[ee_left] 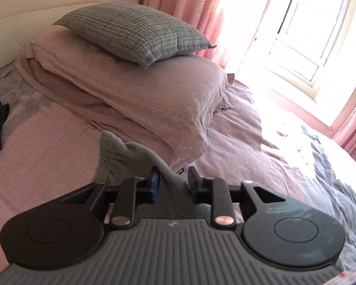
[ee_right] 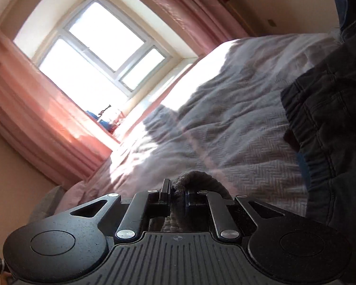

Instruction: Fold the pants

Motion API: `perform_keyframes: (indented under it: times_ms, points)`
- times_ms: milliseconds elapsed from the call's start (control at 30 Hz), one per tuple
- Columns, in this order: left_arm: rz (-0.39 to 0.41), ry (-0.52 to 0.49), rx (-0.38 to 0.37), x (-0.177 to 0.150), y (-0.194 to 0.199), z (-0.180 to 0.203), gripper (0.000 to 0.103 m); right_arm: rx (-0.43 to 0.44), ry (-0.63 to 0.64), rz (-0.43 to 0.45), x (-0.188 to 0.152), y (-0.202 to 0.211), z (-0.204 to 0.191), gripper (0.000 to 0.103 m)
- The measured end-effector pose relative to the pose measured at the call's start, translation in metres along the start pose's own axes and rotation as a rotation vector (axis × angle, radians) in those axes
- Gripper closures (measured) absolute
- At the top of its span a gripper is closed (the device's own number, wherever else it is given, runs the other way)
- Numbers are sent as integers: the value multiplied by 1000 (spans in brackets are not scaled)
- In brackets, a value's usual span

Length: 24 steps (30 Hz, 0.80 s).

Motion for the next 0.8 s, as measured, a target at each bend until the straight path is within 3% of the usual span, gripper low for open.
perform_keyframes:
  times_ms: [67,100,133,267,300,400,600,767,800]
  points:
    - [-1,-52,68,-1,-15,11,62,-145,-28,-74,-4,-28,19,75]
    - [-20,-92,97,-9,-20,11,51,-195,-24,-97,-9,-34,25,54]
    - [-42,-120,124,-18,-23,6,41,-199,-13,-94,-11,-33,26,49]
    - [-162,-97,194,-69,-26,-48,43,-209,87,-66,-32,-3,25,46]
    - [-201,-62,196,-85,-27,-63,49,-215,93,-70,-39,7,25,46]
    - [-263,23,151,-116,-37,-83,51,-229,60,-113,-61,28,33,45]
    - [-251,82,32,-122,-86,-56,51,-337,21,-116,-78,52,56,45]
    - [-267,103,51,-122,-147,-39,52,-401,15,-87,-71,52,68,45]
    - [-265,91,72,-125,-155,-37,74,-409,21,-80,-71,52,68,45]
Point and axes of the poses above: each gripper's, at about its wrist camera, not at the fingertips, and y roughly against the way its jaws point, z to its right, x to its top, the point moved 5 cm from there along -y, roughly the way its jaws point, and after that the axes turned 2 degrees about -y, right-handed, at the moved point
